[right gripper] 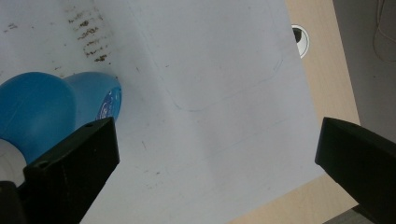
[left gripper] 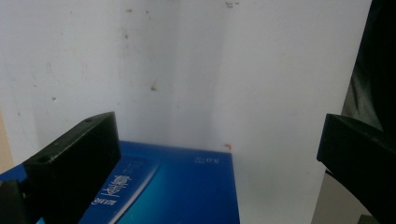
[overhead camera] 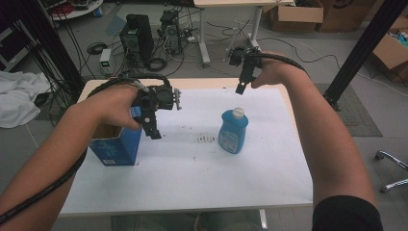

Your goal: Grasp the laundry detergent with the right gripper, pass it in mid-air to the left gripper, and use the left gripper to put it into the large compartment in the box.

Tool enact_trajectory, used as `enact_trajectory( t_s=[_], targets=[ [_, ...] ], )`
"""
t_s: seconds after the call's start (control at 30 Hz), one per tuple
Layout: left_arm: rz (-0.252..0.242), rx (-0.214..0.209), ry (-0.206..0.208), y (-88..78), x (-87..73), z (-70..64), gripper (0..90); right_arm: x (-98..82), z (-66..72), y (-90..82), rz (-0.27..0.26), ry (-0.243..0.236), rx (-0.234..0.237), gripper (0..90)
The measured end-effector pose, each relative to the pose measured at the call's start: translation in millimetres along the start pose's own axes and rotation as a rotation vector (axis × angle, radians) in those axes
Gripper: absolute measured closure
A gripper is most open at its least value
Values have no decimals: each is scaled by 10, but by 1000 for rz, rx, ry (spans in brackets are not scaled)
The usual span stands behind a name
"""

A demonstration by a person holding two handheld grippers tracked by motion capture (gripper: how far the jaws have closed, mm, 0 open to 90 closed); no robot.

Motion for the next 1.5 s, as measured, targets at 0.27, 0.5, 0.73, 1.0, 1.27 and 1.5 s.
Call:
enact_trajectory(
  t_s=[0.27, 0.5, 0.73, 1.0, 1.27, 1.5],
  targets=[
    [-10, 3, 0, 6, -11, 13, 1, 37, 2, -22, -151, 47, 5, 0],
    [7, 7, 8, 14, -46, -13, 1, 23, -16, -183, -354, 129, -24, 0],
    [-13, 8, 13, 3, -40, -62, 1, -160, 7, -416, -568, 221, -102, 0],
    [-3, 13, 25, 3, -61, -102, 1, -575, 199, -464, -643, 259, -122, 0],
    [-10, 16, 39, -18, -32, -135, 1, -967, 482, -386, -755, 320, -133, 0],
    [-16, 24, 47, -64, -31, -151, 1, -1088, 843, -130, -834, 368, -104, 0]
  ],
)
Point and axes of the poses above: each handheld gripper's, and its own axes: y roughly forward along the jaws, x roughly out of its top, z roughly to its left, the point moved 10 cm from there along y, roughly forward along the jaws, and after that the axes turned 12 degrees about -y, right-handed, at the moved point
